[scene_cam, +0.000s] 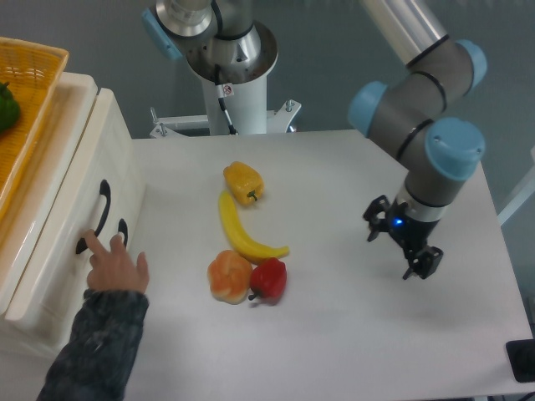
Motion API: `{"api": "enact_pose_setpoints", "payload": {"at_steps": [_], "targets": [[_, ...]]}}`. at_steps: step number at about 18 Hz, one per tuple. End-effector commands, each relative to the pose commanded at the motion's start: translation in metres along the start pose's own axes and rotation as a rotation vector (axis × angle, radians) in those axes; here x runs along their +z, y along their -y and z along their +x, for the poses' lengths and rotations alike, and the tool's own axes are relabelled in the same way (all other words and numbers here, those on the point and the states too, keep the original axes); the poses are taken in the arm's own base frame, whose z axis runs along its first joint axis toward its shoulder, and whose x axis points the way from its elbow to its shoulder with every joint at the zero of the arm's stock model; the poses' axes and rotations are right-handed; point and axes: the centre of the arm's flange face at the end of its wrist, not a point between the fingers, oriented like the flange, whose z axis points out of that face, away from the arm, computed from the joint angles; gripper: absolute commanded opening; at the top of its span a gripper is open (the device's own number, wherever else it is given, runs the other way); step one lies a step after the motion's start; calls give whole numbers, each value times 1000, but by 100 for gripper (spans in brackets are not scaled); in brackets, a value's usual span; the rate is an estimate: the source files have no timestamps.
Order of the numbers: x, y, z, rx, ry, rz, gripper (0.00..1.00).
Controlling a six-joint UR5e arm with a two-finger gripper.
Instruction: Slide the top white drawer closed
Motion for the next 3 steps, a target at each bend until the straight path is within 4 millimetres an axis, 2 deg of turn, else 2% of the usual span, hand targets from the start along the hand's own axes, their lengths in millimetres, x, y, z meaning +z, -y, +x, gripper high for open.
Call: {"api": "enact_pose_setpoints", "payload": {"at_steps": [3], "targets": [[5, -3, -7, 11, -6, -36, 100]]}}
